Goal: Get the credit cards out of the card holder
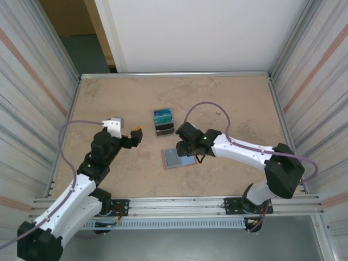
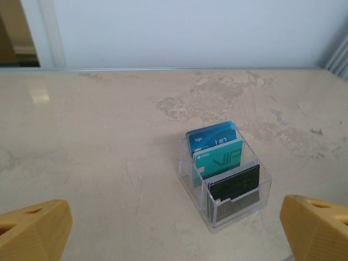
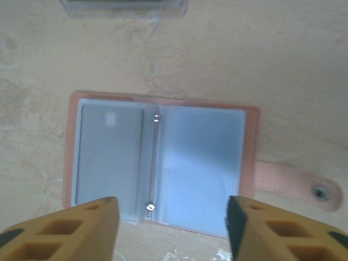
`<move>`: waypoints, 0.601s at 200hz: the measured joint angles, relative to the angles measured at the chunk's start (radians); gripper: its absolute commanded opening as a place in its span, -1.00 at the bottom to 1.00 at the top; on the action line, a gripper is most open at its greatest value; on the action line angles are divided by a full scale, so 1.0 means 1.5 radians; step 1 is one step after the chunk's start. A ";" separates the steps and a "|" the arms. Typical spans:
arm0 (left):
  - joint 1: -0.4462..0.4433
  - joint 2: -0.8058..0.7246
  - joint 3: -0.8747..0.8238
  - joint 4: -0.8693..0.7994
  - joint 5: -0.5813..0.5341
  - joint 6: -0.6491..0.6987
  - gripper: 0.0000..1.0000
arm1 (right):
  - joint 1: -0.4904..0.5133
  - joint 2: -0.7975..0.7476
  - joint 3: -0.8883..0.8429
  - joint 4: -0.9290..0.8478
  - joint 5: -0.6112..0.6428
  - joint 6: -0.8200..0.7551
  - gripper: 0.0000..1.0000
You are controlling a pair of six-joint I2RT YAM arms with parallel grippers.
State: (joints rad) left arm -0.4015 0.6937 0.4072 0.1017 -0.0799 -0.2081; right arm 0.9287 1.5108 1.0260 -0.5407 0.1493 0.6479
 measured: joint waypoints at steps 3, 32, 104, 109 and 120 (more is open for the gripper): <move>0.000 -0.005 -0.004 0.000 -0.002 -0.007 0.97 | 0.002 0.006 0.003 0.000 0.000 -0.002 -0.10; 0.000 -0.050 -0.034 -0.006 -0.014 -0.062 0.97 | 0.022 0.057 0.034 0.001 -0.013 -0.009 -0.27; 0.000 -0.088 -0.071 -0.015 -0.033 -0.103 0.97 | 0.049 0.143 0.064 0.018 -0.051 -0.019 -0.24; 0.000 -0.088 -0.072 -0.015 -0.033 -0.104 0.97 | 0.049 0.149 0.066 0.019 -0.053 -0.020 -0.22; 0.000 -0.087 -0.072 -0.015 -0.035 -0.105 0.98 | 0.049 0.160 0.071 0.022 -0.059 -0.020 -0.17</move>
State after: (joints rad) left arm -0.4015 0.5629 0.2989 0.0792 -0.1322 -0.3649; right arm 1.0023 1.7512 1.1332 -0.5076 0.0608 0.6178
